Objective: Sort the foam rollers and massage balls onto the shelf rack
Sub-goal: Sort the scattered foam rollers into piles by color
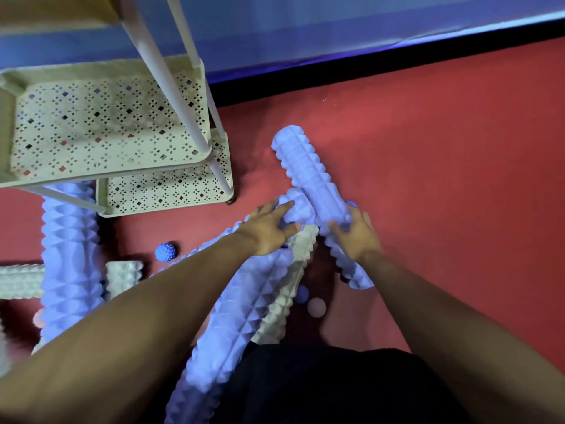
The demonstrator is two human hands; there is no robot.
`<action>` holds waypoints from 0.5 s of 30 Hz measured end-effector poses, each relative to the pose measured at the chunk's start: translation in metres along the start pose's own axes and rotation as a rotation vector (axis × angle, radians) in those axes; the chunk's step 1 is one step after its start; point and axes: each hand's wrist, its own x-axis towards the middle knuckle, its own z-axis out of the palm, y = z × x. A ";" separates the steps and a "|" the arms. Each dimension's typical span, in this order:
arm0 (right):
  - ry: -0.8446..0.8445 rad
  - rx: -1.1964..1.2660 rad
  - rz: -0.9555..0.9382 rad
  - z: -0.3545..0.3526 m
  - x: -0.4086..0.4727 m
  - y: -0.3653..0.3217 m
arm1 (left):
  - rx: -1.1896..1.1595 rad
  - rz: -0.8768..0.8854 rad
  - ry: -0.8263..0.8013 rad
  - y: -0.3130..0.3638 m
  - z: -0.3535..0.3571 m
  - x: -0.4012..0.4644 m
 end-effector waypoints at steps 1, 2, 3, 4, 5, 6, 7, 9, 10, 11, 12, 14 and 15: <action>-0.024 -0.034 0.067 0.000 0.000 0.011 | -0.001 -0.002 0.005 0.001 0.000 -0.001; -0.052 -0.051 0.129 0.002 0.000 0.019 | 0.002 -0.002 0.008 0.000 -0.001 -0.002; -0.066 -0.063 0.166 0.006 0.001 0.028 | 0.004 -0.001 0.004 0.000 -0.001 -0.003; -0.062 -0.082 0.184 0.011 0.003 0.036 | 0.002 -0.002 0.001 -0.001 -0.001 -0.004; -0.058 -0.106 0.187 0.015 0.004 0.041 | -0.002 -0.008 -0.002 -0.003 -0.001 -0.003; -0.056 -0.114 0.193 0.019 0.005 0.043 | -0.001 -0.013 -0.004 -0.004 0.000 -0.003; -0.061 -0.102 0.203 0.022 0.007 0.046 | 0.001 -0.018 -0.010 -0.005 0.000 -0.003; -0.063 -0.043 0.219 0.026 0.009 0.046 | 0.005 -0.019 -0.009 -0.005 0.000 -0.003; -0.038 -0.020 0.207 0.027 0.011 0.046 | 0.009 -0.017 -0.006 -0.004 0.000 -0.003; 0.000 -0.006 0.186 0.028 0.011 0.046 | 0.009 -0.019 -0.003 -0.005 0.000 -0.003; 0.034 0.002 0.162 0.027 0.011 0.046 | 0.007 -0.023 0.002 -0.006 0.000 -0.003; 0.079 0.039 0.110 0.023 0.010 0.045 | -0.008 -0.041 0.017 -0.011 0.002 0.000; 0.098 0.074 0.094 0.019 0.009 0.046 | -0.013 -0.051 0.025 -0.014 0.004 0.002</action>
